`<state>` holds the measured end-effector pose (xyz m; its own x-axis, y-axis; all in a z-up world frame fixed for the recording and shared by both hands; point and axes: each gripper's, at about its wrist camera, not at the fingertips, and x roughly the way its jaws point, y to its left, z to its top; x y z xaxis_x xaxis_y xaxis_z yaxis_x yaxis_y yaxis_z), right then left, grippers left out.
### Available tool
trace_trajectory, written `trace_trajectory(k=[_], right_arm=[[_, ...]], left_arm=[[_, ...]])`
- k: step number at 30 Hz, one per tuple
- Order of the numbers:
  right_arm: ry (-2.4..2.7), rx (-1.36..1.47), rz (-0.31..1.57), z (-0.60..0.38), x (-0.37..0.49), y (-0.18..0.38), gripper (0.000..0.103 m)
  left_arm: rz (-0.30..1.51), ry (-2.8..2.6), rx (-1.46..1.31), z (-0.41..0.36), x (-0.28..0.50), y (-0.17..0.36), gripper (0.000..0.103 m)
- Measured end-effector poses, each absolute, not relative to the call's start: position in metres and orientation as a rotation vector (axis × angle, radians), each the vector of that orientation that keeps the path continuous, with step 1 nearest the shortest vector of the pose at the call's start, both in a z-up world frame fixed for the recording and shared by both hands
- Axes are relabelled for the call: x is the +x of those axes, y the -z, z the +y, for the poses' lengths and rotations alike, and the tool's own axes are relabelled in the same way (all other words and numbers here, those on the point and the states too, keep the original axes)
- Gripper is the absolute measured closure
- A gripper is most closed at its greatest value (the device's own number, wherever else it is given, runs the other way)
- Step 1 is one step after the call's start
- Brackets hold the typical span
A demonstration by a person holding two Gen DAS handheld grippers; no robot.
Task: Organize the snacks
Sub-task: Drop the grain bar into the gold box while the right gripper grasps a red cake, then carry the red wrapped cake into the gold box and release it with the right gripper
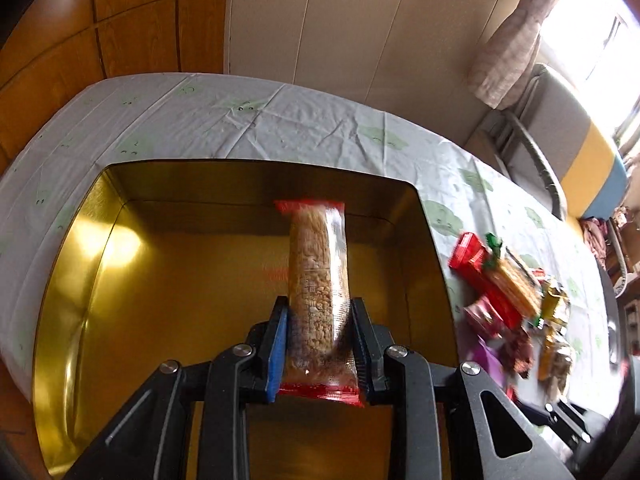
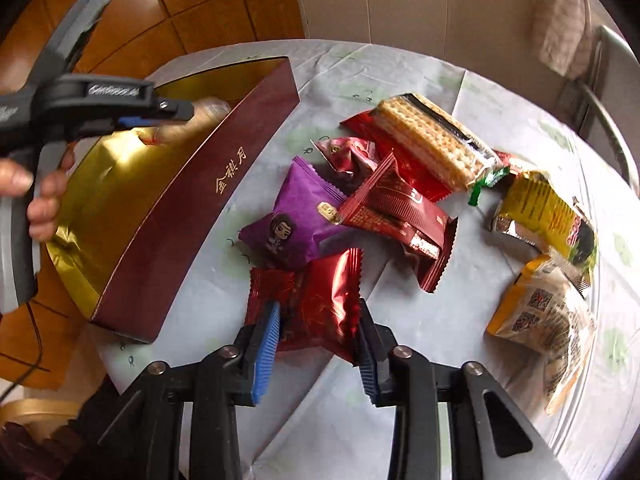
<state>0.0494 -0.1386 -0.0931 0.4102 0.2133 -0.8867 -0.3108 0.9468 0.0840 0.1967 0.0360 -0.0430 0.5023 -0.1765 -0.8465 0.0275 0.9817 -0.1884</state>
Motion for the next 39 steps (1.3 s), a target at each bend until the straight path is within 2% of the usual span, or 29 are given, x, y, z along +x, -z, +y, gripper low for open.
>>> trace_trajectory(k=[8, 11, 13, 19, 31, 39], right_arm=[[-0.32, -0.067, 1.093, -0.159, 0.039, 0.088, 0.071], [-0.302, -0.04, 1.085, -0.168, 0.032, 0.086, 0.071], [-0.291, -0.021, 1.08, -0.175, 0.026, 0.084, 0.071], [-0.281, 0.035, 1.051, -0.186, 0.015, 0.079, 0.073], [-0.293, 0.079, 0.97, -0.186, 0.002, 0.054, 0.073], [-0.378, 0.08, 0.907, -0.161, 0.005, 0.021, 0.073]], left_arm=[[0.991, 0.123, -0.098, 0.02, 0.193, 0.04, 0.068], [0.932, 0.072, -0.033, 0.013, 0.176, 0.031, 0.061], [0.875, 0.035, -0.004, 0.012, 0.161, 0.023, 0.052], [0.709, -0.048, 0.047, 0.016, 0.119, -0.007, 0.044], [0.62, -0.141, 0.08, 0.04, 0.067, -0.025, 0.037], [0.618, -0.154, 0.075, 0.05, 0.053, -0.024, 0.036]])
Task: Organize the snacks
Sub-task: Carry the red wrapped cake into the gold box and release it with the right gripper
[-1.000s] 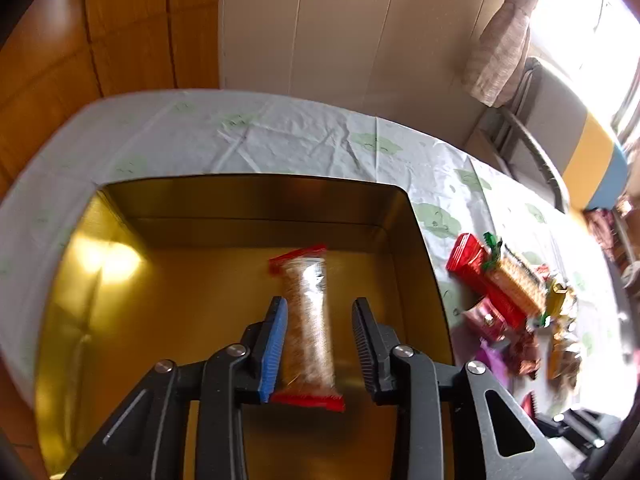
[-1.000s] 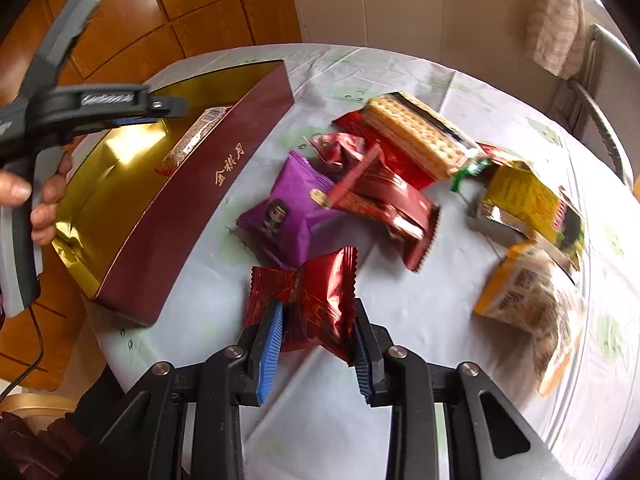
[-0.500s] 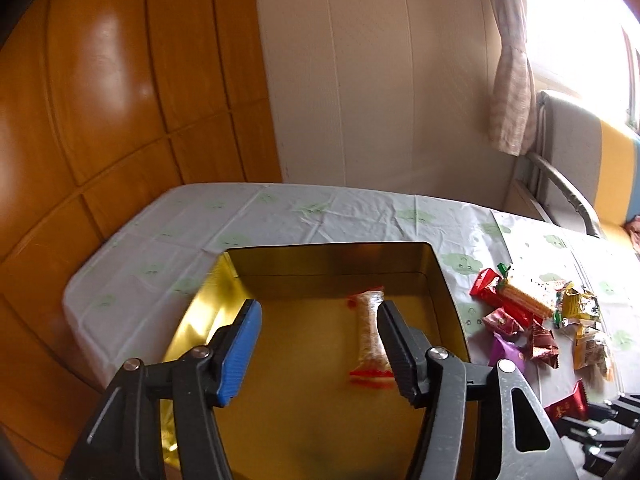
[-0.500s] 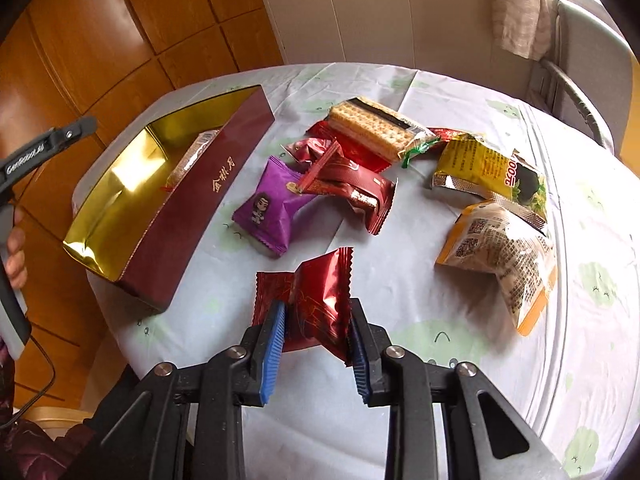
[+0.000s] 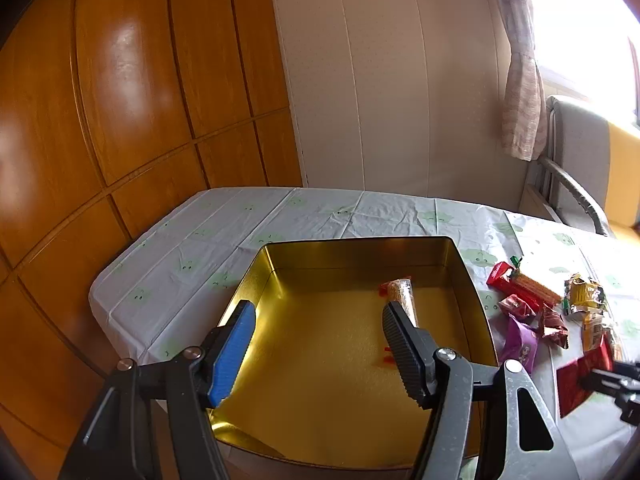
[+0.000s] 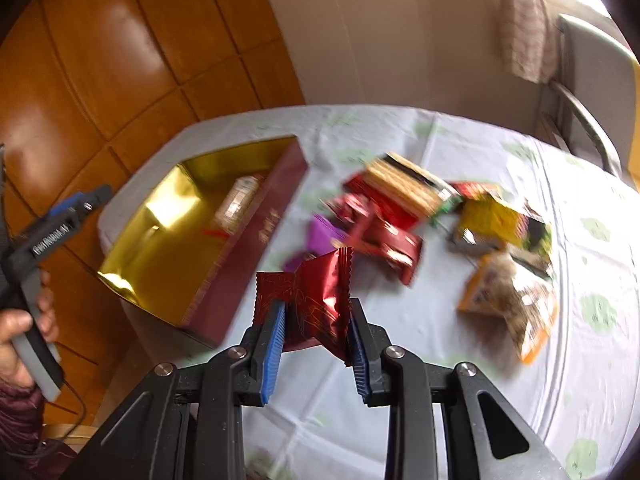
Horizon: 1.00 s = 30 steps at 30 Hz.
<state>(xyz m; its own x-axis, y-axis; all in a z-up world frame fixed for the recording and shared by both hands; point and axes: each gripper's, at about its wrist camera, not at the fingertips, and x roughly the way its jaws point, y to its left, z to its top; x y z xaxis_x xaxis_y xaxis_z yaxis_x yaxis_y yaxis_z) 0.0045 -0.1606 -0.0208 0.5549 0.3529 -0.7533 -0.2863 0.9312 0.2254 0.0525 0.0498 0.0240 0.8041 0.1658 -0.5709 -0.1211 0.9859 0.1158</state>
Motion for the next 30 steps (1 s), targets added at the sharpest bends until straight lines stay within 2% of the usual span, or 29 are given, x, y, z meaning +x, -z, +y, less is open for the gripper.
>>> trace_trajectory(k=[11, 22, 30], right_arm=[[-0.549, -0.022, 0.891, -0.081, 0.028, 0.0, 0.073], [-0.6, -0.133, 0.986, -0.028, 0.055, 0.031, 0.075], [-0.52, -0.116, 0.982, -0.037, 0.06, 0.039, 0.075]], left_arm=[[0.621, -0.164, 0.063, 0.061, 0.045, -0.023, 0.035], [0.648, -0.178, 0.046, 0.074, 0.045, -0.013, 0.034], [0.672, -0.183, 0.037, 0.079, 0.046, -0.005, 0.034]])
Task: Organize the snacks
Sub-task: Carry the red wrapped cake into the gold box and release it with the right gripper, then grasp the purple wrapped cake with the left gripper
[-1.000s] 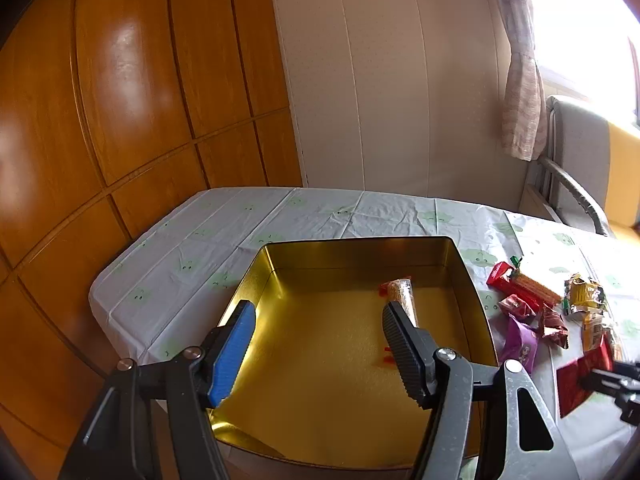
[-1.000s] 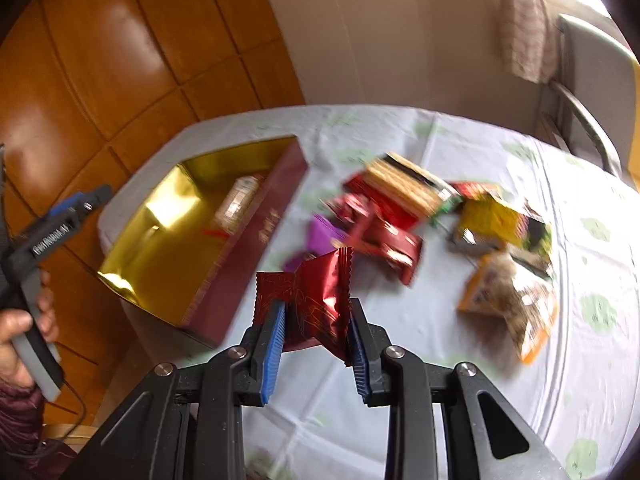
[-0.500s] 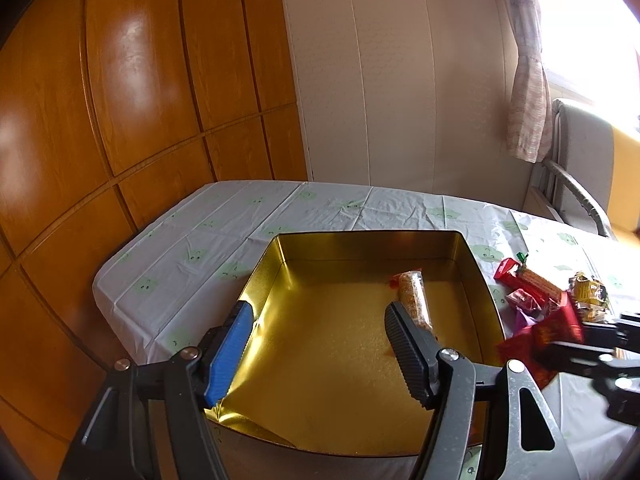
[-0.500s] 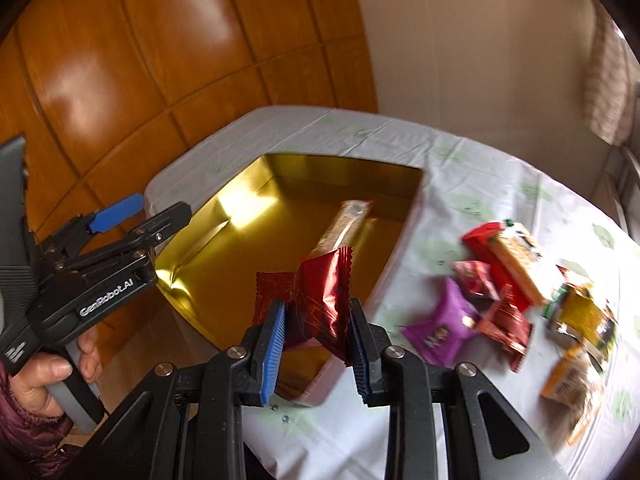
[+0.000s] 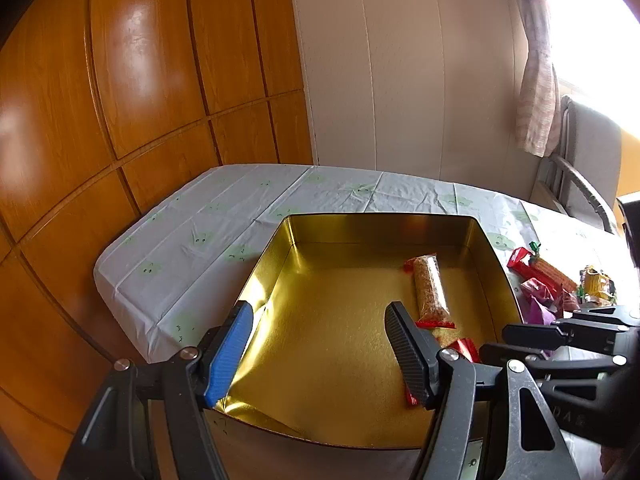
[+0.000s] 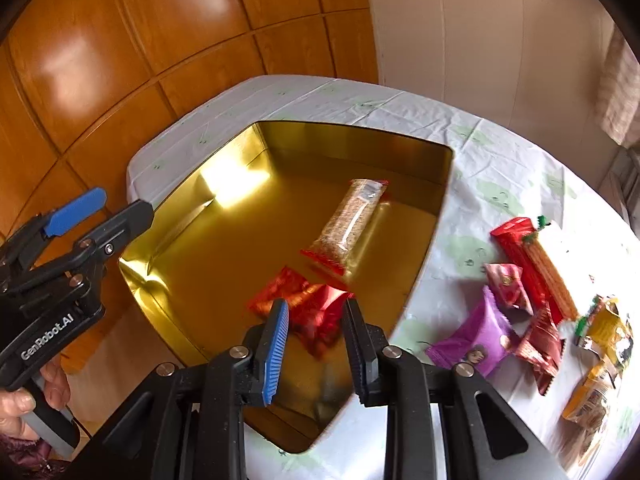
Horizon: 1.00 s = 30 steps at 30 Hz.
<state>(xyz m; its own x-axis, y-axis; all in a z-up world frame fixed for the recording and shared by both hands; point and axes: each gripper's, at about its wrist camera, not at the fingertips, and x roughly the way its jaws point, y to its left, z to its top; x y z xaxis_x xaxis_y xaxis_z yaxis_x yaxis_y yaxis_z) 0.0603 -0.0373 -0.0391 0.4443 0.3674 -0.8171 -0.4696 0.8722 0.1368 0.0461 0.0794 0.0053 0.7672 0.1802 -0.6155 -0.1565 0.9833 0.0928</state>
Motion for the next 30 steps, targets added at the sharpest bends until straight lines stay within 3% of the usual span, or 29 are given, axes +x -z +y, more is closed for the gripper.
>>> trace_trajectory(k=[11, 30], right_arm=[[-0.38, -0.082, 0.952, -0.101, 0.048, 0.028, 0.073], [-0.111, -0.061, 0.981, -0.247, 0.029, 0.024, 0.07]], left_arm=[[0.722, -0.113, 0.032, 0.068, 0.049, 0.006, 0.034], [0.764, 0.24, 0.201, -0.022, 0.055, -0.001, 0.038]])
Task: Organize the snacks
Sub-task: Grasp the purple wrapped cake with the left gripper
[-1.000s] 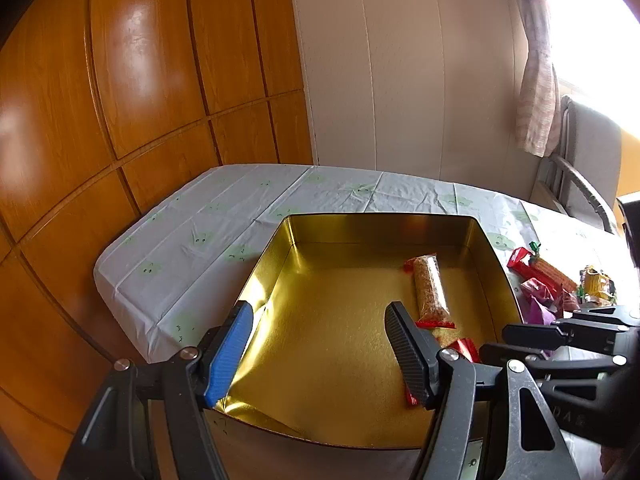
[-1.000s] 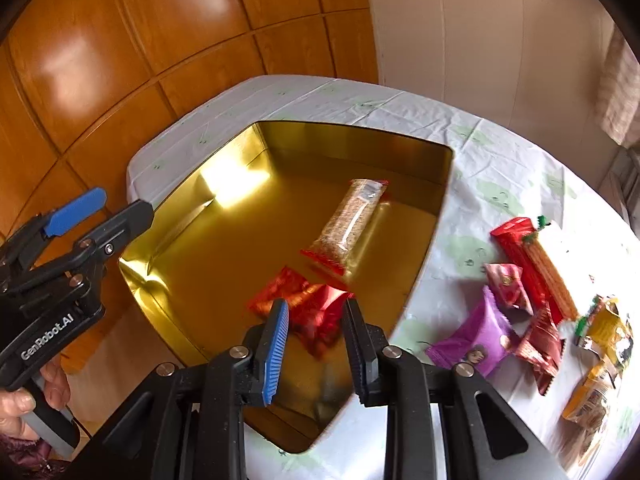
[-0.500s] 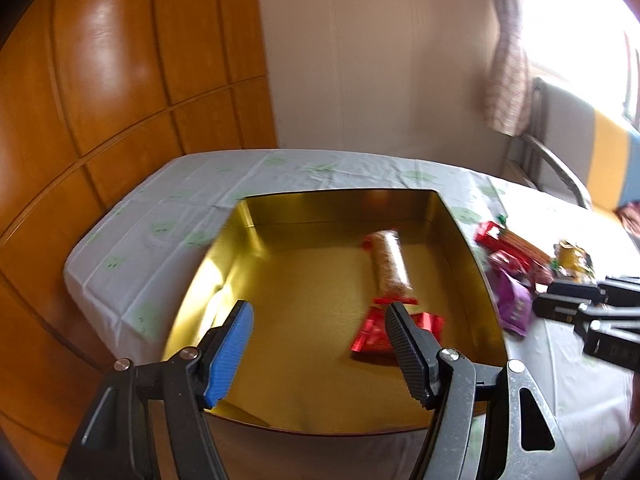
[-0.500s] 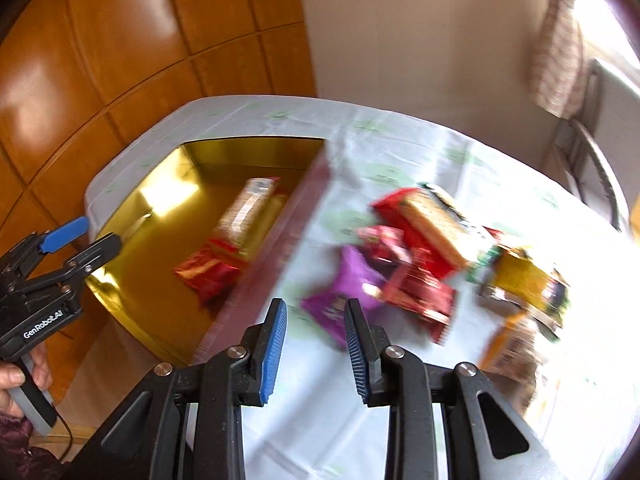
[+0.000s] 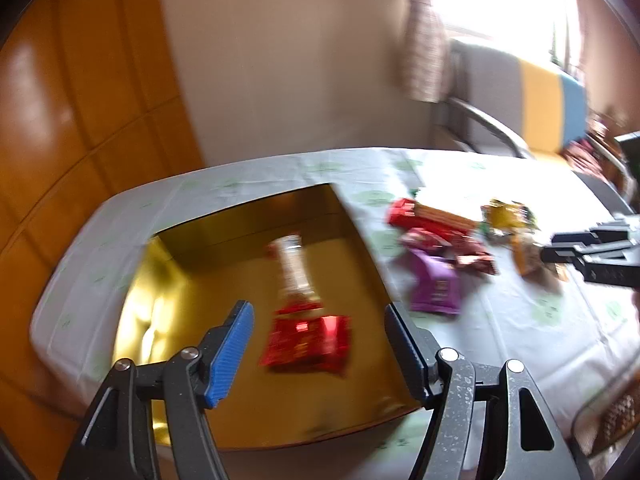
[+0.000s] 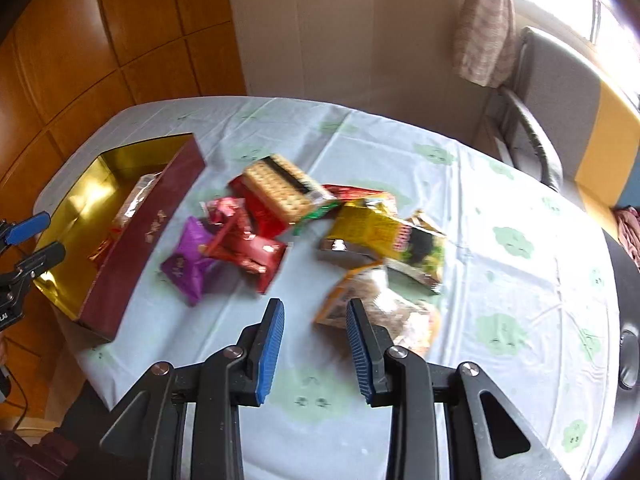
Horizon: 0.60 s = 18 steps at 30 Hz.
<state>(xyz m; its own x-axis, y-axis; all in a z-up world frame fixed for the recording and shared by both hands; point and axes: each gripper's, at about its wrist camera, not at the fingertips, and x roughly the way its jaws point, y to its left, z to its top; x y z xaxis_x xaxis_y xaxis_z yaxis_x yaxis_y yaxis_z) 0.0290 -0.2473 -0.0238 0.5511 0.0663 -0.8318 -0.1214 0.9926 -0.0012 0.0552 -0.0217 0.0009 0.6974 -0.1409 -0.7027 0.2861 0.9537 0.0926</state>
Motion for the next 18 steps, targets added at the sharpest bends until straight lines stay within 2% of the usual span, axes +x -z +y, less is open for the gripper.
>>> trace_trajectory(k=[4, 7, 18], right_arm=[[-0.082, -0.062, 0.985, -0.271, 0.029, 0.025, 0.067], [-0.069, -0.052, 0.988, -0.287, 0.029, 0.027, 0.066], [-0.074, 0.115, 0.959, -0.326, 0.028, 0.027, 0.066]], left_arm=[[0.818, 0.358, 0.209, -0.05, 0.064, -0.001, 0.046], [0.874, 0.419, 0.234, -0.074, 0.074, 0.007, 0.047], [1.031, 0.436, 0.361, -0.139, 0.118, 0.05, 0.047]])
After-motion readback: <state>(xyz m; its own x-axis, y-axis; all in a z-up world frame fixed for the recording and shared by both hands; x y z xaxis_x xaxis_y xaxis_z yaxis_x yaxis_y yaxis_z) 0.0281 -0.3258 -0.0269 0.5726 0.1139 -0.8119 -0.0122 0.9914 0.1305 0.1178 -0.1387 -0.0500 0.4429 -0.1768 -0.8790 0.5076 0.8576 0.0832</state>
